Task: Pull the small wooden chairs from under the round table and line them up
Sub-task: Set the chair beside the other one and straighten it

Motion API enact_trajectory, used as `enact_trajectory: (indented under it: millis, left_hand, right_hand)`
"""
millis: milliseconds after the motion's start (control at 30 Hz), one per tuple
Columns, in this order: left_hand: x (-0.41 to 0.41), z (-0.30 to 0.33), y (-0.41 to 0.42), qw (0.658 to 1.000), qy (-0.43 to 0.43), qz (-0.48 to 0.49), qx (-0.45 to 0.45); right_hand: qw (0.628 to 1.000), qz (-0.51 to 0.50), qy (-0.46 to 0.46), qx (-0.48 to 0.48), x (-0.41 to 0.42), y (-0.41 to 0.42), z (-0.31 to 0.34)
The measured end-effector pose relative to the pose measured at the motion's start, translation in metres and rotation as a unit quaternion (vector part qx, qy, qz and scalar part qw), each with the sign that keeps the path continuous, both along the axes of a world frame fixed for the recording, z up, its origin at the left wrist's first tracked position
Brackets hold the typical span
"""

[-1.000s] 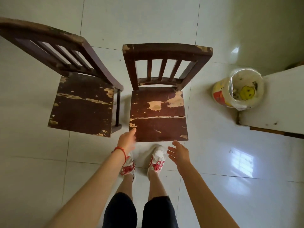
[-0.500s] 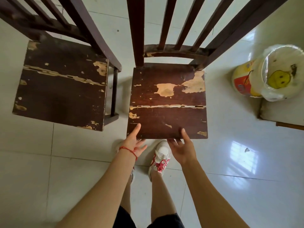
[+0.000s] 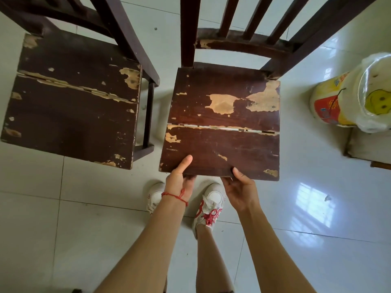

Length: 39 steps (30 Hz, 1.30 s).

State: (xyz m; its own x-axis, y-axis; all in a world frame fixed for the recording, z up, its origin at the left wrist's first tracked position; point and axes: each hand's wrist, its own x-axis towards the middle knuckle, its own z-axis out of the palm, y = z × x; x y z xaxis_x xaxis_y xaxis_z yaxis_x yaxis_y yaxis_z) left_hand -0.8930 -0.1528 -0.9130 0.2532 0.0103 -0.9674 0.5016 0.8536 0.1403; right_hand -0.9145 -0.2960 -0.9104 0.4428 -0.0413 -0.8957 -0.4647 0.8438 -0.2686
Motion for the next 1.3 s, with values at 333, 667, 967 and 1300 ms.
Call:
enact_trajectory:
  millis: [333, 667, 967, 1300]
  left_hand:
    - [0.067, -0.003, 0.020, 0.997, -0.067, -0.027, 0.013]
    - [0.088, -0.011, 0.024, 0.997, -0.078, -0.024, 0.001]
    - [0.093, -0.002, 0.029, 0.998, -0.015, -0.052, -0.021]
    - [0.023, 0.021, 0.102, 0.968, 0.054, -0.234, -0.067]
  right_hand:
    - [0.995, 0.005, -0.100, -0.013, 0.060, 0.020, -0.007]
    - [0.996, 0.017, -0.082, 0.006, 0.085, 0.020, -0.016]
    - [0.997, 0.074, -0.027, -0.012, 0.084, 0.025, -0.005]
    - [0.990, 0.108, 0.090, 0.031, 0.023, 0.110, 0.015]
